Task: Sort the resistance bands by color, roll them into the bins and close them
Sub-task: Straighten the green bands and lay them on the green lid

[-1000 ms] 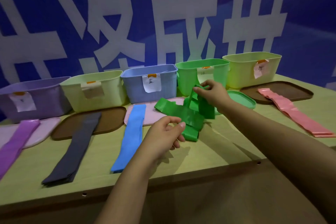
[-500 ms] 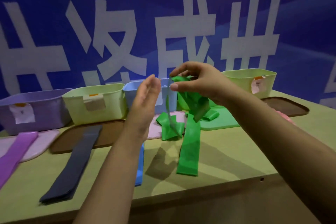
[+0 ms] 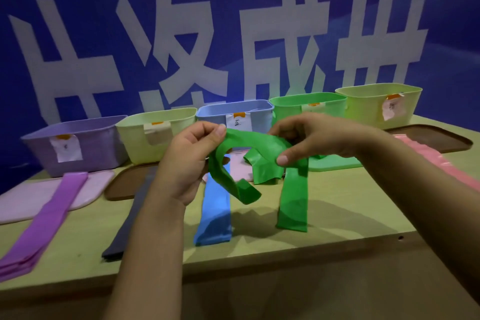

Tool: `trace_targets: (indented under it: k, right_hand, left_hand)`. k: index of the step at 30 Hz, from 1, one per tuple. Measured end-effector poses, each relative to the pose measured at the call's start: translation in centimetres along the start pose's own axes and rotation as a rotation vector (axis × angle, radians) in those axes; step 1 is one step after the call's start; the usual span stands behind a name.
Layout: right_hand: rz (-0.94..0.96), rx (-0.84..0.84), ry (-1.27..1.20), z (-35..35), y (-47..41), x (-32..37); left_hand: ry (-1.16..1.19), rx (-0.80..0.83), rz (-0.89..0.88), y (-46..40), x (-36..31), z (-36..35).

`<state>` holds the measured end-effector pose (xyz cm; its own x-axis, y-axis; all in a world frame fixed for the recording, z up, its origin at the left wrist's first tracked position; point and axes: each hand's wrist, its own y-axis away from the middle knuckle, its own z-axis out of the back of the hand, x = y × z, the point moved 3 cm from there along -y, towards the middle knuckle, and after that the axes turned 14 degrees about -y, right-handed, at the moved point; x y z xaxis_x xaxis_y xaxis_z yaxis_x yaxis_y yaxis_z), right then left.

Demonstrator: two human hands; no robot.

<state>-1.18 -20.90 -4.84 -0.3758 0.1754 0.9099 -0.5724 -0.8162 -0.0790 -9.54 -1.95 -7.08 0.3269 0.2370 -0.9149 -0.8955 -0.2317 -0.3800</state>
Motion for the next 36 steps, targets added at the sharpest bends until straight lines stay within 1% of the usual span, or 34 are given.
trace_targets:
  k: [2,5,8,10,12,15,17,18,20,22,24,25,27,29,31,33,34,35,36]
  right_hand:
    - [0.009,-0.044,-0.071,0.7,0.2,-0.3]
    - [0.049,-0.095,-0.248,1.4,0.6,-0.2]
    - [0.105,-0.169,-0.437,1.9,0.9,0.6]
    - [0.145,-0.241,-0.573,2.1,1.1,1.2]
    - [0.194,-0.325,-0.638,2.0,1.2,1.8]
    - [0.296,-0.394,-0.68,0.6,1.4,3.4]
    - [0.383,-0.362,-0.708,-0.8,1.7,4.8]
    - [0.419,-0.332,-0.706,-1.5,1.9,5.5]
    - [0.466,-0.27,-0.675,-2.7,2.4,6.8]
    - [0.498,-0.203,-0.649,-3.8,2.9,7.9]
    - [0.526,-0.134,-0.612,-4.7,3.1,8.7]
    - [0.532,-0.121,-0.576,-5.1,3.1,9.0]
    - [0.552,-0.134,-0.489,-5.5,3.0,9.5]
    - [0.599,-0.183,-0.414,-5.8,2.9,10.0]
    - [0.616,-0.273,-0.388,-5.8,2.8,10.0]
    - [0.565,-0.366,-0.42,-6.2,2.5,8.9]
    - [0.514,-0.385,-0.462,-6.5,2.2,7.9]
    - [0.452,-0.363,-0.533,-6.9,1.8,6.7]
    - [0.394,-0.307,-0.617,-7.6,1.4,5.5]
  left_hand:
    - [-0.02,-0.009,0.0,0.6,-0.2,0.8]
    - [-0.071,0.007,0.004,1.4,0.0,1.1]
    - [-0.038,0.006,-0.006,2.1,0.1,1.2]
    - [-0.029,0.003,-0.02,2.4,0.1,1.6]
    - [-0.054,0.028,-0.03,2.7,0.1,1.9]
    - [-0.135,0.178,-0.084,3.5,0.1,1.8]
    - [-0.175,0.288,-0.141,4.3,-0.1,1.4]
    - [-0.193,0.305,-0.168,4.6,-0.3,1.3]
    - [-0.203,0.279,-0.216,4.9,-1.0,1.4]
    - [-0.152,0.21,-0.275,5.0,-2.0,1.4]
    - [-0.089,0.118,-0.292,4.8,-3.4,1.3]
    - [-0.075,0.108,-0.292,4.7,-4.1,1.0]
    - [-0.102,0.166,-0.291,4.6,-5.5,-0.2]
    - [-0.11,0.239,-0.294,4.7,-6.6,-1.4]
    - [-0.037,0.263,-0.28,4.9,-7.6,-2.4]
    - [-0.016,0.202,-0.298,5.1,-7.8,-2.8]
    - [-0.024,0.161,-0.3,5.0,-7.8,-2.9]
    - [-0.075,0.109,-0.322,4.8,-7.3,-2.9]
    - [-0.165,0.055,-0.362,4.7,-7.0,-3.0]
